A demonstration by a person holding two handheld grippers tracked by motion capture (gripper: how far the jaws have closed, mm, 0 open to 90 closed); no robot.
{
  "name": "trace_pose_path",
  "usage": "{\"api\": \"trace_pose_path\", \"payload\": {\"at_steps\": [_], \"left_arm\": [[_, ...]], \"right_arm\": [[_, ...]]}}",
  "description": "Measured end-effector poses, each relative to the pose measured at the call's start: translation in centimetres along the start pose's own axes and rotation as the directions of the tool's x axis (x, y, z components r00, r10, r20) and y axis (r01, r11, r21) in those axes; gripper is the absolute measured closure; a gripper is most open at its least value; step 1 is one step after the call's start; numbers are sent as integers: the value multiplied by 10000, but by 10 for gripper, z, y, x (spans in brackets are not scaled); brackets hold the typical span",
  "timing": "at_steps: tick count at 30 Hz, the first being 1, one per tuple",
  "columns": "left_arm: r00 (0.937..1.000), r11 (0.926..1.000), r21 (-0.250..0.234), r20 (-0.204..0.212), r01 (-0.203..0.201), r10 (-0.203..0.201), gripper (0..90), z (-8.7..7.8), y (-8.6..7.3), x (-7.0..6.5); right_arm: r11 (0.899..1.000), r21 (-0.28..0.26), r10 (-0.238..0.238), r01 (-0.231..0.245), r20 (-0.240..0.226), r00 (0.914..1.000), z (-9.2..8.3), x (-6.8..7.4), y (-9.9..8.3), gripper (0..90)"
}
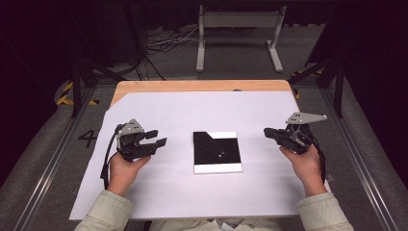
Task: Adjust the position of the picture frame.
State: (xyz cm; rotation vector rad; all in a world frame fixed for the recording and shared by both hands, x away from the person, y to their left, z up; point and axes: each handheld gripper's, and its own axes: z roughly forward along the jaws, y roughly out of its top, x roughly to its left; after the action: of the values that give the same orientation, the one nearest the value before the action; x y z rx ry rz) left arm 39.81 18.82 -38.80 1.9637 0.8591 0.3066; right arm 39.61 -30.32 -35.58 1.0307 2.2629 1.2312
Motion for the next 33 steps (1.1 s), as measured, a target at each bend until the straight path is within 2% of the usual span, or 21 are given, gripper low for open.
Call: {"api": "trace_pose_path", "payload": {"at_steps": [7,15,20,24,28,33], "left_arm": [[9993,9994,228,294,-244,237,535,2,4,-7],[9977,9913,1172,361,-607,569,670,15,8,-22],[9972,9836,1686,487,-637,562,755,22,11,-28],[9955,9757,2084,794,-673,517,844,29,12,-30],[9929,9702,2304,1074,-752,515,886,35,12,-32],[9890,9683,2447,1471,-504,143,899,43,10,-34]], "right_arm": [[10000,39,-23,23,-22,10000,0,1,0,863],[10000,65,-16,16,20,10000,-3,2,0,864],[10000,73,11,-12,48,10000,-6,2,-2,864],[9999,109,37,-37,74,10000,-8,2,-4,864],[9999,138,82,-83,77,9999,-8,2,-4,864],[9997,252,71,-73,69,10000,-7,3,-5,864]]}}
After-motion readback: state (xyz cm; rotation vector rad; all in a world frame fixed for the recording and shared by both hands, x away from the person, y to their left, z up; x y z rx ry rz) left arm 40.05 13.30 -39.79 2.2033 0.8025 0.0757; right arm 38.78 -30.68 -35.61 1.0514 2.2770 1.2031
